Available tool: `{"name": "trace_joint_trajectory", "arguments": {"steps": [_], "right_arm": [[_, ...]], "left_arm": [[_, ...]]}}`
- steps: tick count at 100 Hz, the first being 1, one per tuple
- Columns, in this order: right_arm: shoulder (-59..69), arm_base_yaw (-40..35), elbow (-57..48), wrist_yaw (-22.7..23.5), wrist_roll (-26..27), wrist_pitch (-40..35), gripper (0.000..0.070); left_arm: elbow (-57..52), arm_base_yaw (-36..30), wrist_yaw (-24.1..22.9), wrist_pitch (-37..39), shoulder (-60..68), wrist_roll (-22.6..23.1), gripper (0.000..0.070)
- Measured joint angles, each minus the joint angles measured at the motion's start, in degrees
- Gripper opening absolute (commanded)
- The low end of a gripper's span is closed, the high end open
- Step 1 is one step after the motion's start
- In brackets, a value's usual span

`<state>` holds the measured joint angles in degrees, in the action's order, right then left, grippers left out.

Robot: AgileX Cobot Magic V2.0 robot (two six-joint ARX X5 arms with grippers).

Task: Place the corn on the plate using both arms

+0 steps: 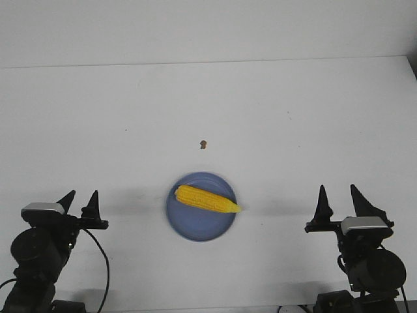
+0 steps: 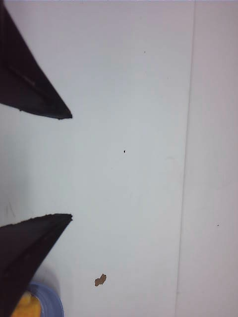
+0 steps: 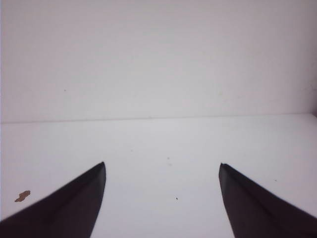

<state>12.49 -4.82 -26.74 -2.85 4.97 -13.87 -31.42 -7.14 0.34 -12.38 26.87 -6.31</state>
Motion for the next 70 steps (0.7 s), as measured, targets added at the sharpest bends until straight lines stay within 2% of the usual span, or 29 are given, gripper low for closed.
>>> {"name": "trace_joint_trajectory", "arguments": {"steps": [15, 22, 29, 33, 37, 44, 48, 70], "right_arm": [[0.0, 0.0, 0.0, 1.6, -0.2, -0.2, 0.0425], [0.0, 0.0, 0.0, 2.7, -0.3, -0.4, 0.0357], [0.0, 0.0, 0.0, 2.9, -0.7, -0.5, 0.0247], [0.0, 0.0, 0.0, 2.8, -0.9, -0.6, 0.0173], [0.0, 0.0, 0.0, 2.8, -1.3, -0.7, 0.011], [0.0, 0.0, 0.0, 2.8, -2.1, -0.7, 0.0041], [0.0, 0.0, 0.0, 2.8, -2.5, -0.7, 0.0026], [0.0, 0.0, 0.0, 2.8, -3.3, -0.7, 0.0017]], "left_arm": [[0.0, 0.0, 0.0, 0.0, 0.0, 0.0, 0.038], [0.0, 0.0, 0.0, 0.0, 0.0, 0.0, 0.0378], [0.0, 0.0, 0.0, 0.0, 0.0, 0.0, 0.0362], [0.0, 0.0, 0.0, 0.0, 0.0, 0.0, 0.0311], [0.0, 0.0, 0.0, 0.0, 0.0, 0.0, 0.0231], [0.0, 0.0, 0.0, 0.0, 0.0, 0.2, 0.0079], [0.0, 0.0, 0.0, 0.0, 0.0, 0.3, 0.0], [0.0, 0.0, 0.0, 0.0, 0.0, 0.4, 0.0007]]}}
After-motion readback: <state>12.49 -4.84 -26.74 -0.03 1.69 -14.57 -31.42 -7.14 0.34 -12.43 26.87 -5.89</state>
